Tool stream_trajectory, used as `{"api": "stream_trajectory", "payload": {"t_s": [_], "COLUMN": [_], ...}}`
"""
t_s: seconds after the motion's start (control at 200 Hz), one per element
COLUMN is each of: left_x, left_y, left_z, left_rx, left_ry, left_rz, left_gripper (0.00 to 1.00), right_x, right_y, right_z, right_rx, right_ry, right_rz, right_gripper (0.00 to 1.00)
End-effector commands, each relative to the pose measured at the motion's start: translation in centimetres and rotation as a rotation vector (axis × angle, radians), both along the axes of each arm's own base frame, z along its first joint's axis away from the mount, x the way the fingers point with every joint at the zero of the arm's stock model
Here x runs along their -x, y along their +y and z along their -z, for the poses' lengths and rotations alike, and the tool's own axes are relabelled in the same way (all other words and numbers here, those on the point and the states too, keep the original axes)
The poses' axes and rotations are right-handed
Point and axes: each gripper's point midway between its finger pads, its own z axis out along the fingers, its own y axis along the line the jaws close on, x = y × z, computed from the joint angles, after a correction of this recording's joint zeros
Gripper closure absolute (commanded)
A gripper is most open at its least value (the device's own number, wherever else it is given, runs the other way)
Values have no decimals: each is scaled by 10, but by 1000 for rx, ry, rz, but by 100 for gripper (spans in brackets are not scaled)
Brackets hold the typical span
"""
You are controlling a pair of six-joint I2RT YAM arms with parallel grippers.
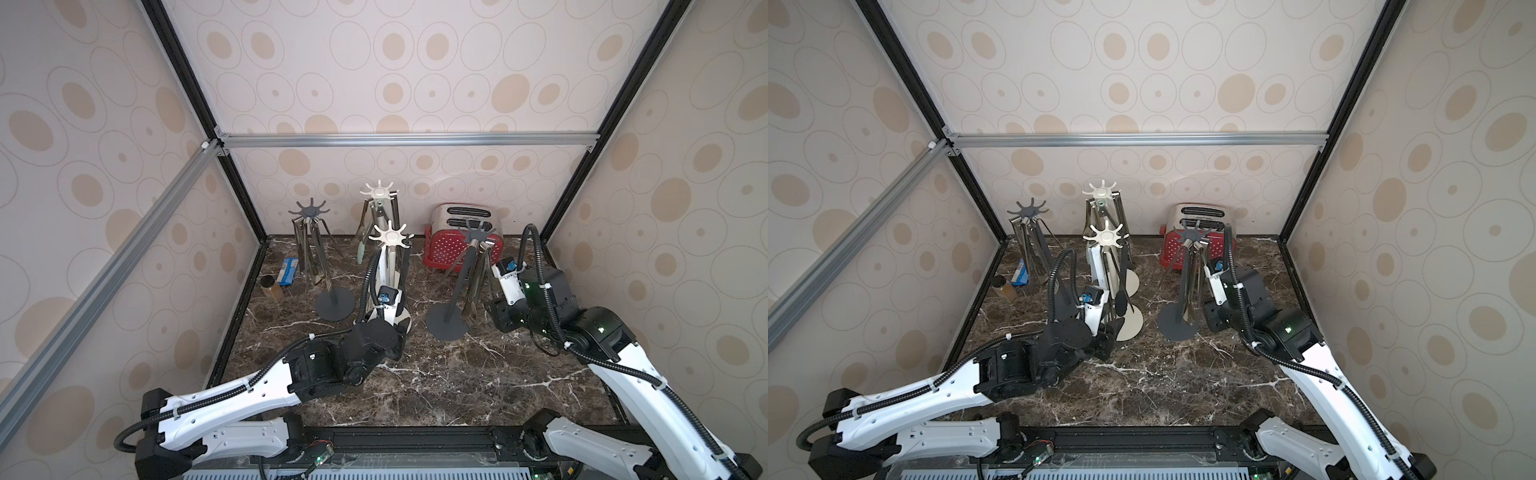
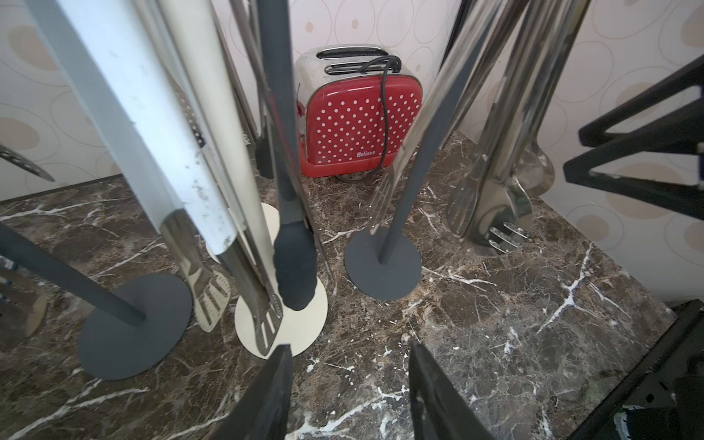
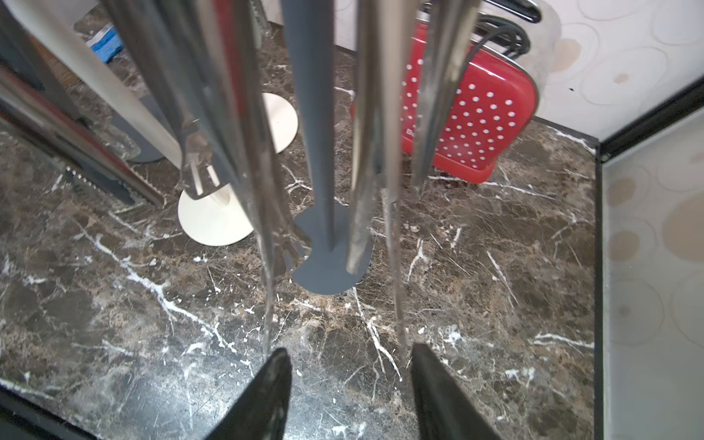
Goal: Hang food tongs on kitchen utensil racks
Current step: Hang the food tongs on the rack, then reset both arms
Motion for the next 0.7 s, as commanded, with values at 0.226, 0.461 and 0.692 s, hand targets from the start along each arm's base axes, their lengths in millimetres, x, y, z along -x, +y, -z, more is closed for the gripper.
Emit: {"api": "stream_trajectory", "payload": {"t_s": [0.226, 0.461, 0.692], "left_x": [-36, -43, -27], "left_y": [119, 192, 250], "left_z": [-64, -106, -137], "left_rx": [-12, -153, -287], "left_ry": [-36, -72, -139], "left_rz": [-252, -470, -700], "left_gripper": [50, 51, 46], "right_x": [-9, -30, -54], "right_y": [-84, -132, -160], "right_z": [-21, -12, 11], "right_rx": [-6, -129, -283], "right_ry": [-23, 11, 28], "right_rz": [271, 462, 586], "right_gripper": [35, 35, 36]}}
